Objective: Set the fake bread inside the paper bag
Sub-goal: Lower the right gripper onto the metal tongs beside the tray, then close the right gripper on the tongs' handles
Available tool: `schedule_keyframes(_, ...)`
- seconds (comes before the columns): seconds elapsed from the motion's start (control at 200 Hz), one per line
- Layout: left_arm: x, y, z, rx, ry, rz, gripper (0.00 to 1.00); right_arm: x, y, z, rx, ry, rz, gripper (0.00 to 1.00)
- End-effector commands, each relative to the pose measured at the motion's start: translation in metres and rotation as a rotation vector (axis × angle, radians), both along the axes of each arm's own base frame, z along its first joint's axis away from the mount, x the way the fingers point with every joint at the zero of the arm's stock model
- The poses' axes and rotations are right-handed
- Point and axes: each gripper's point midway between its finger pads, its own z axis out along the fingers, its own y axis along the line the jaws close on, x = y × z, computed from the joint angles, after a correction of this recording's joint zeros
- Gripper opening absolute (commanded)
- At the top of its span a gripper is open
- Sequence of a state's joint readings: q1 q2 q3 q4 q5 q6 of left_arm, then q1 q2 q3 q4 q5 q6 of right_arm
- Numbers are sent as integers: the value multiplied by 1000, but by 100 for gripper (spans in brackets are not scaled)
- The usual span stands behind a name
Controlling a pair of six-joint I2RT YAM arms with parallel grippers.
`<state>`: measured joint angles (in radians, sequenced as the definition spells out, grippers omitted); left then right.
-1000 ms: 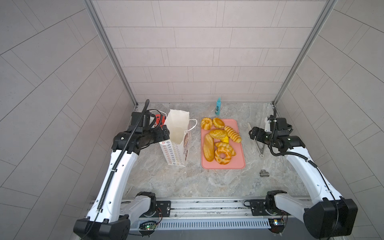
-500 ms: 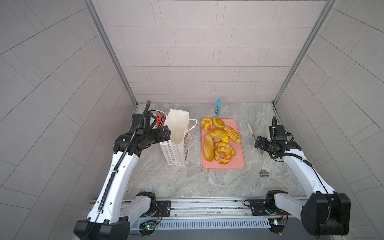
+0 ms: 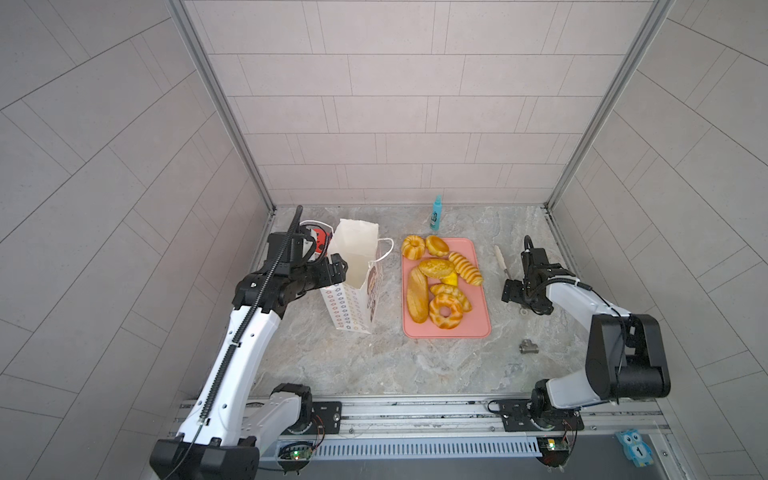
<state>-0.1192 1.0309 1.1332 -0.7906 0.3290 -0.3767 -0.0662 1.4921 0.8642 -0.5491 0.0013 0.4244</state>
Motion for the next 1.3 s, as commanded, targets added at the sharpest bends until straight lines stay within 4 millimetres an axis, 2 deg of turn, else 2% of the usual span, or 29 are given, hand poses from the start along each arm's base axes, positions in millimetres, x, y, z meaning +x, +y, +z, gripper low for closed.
schedule_keyframes(0.0, -2, -4, 9, -32, -41, -6, 95, 8, -8, -2, -14, 15, -17, 94)
schedule_keyframes(0.17, -4, -5, 9, -40, -42, -11, 95, 21, -10, -11, -5, 27, -31, 92)
schedule_keyframes(0.37, -7, -4, 10, -39, -43, -10, 95, 36, -14, -12, 3, 15, -43, 91)
schedule_keyframes(0.635, -10, -3, 7, -33, -29, -11, 95, 48, -26, -18, 63, 1, -96, 88)
schedule_keyframes(0.836, -12, -3, 5, -33, -21, -9, 95, 61, -28, -19, 115, -25, -127, 82)
schedule_keyframes(1.121, -14, -1, 4, -30, -20, 2, 95, 77, -24, -25, 158, -42, -136, 86)
schedule_keyframes(1.296, -13, 0, 5, -28, -22, 6, 95, 77, -34, -23, 90, -11, -126, 89)
